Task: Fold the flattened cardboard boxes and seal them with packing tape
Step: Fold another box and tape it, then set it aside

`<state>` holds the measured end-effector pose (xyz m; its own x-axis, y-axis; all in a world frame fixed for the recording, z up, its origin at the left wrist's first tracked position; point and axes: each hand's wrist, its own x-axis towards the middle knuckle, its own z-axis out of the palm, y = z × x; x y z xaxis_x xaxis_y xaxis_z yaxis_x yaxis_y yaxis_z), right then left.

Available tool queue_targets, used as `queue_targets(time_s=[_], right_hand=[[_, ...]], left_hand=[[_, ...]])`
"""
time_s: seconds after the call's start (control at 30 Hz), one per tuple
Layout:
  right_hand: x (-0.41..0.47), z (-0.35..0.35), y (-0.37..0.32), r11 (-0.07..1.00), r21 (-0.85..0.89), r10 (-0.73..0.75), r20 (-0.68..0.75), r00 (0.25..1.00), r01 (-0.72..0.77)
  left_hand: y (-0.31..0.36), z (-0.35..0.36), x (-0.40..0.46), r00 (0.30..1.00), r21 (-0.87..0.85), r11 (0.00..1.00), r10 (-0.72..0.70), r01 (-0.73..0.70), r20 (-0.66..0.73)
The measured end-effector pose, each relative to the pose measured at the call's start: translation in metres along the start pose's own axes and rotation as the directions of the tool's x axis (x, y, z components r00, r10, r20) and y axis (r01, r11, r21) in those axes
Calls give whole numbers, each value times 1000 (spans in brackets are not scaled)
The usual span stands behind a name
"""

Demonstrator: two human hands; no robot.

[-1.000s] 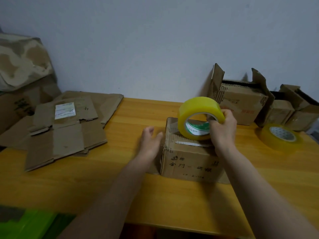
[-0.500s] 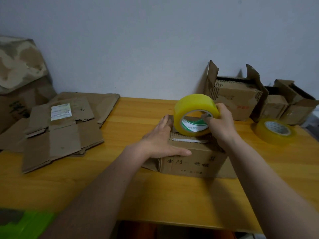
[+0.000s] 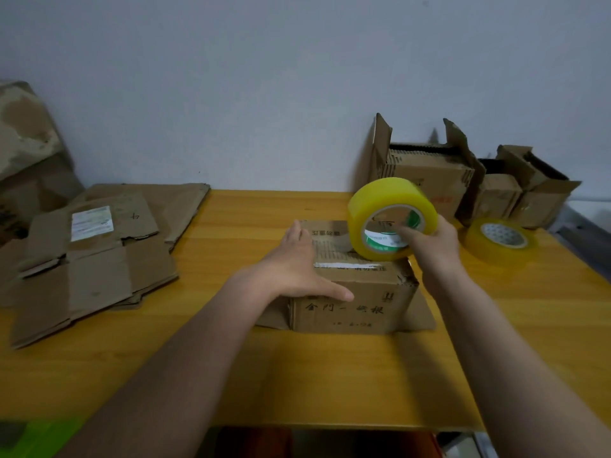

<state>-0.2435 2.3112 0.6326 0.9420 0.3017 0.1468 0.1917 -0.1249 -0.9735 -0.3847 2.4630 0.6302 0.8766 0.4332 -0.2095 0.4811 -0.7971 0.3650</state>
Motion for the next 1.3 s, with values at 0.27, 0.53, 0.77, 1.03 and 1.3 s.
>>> queue_targets(time_s=[0.27, 0.53, 0.77, 1.03, 1.3], right_hand=[[7, 2, 8, 997, -64, -43, -9, 999, 42], [9, -3, 6, 993, -58, -98, -8, 995, 98], [23, -40, -6, 936, -263, -248, -12, 969, 236], [30, -81, 14, 801, -549, -288, -4, 958, 238], [31, -70, 56, 899, -425, -127, -13, 992, 110]], left_hand=[[0, 9, 4, 1000, -67, 998, -5, 6, 3], [6, 5, 5, 998, 189, 980, 63, -60, -11], [9, 6, 5, 999, 210, 977, 46, -42, -14], [10, 8, 5, 999, 220, 975, 40, -40, 5], [10, 5, 6, 999, 252, 967, 28, -35, 30]])
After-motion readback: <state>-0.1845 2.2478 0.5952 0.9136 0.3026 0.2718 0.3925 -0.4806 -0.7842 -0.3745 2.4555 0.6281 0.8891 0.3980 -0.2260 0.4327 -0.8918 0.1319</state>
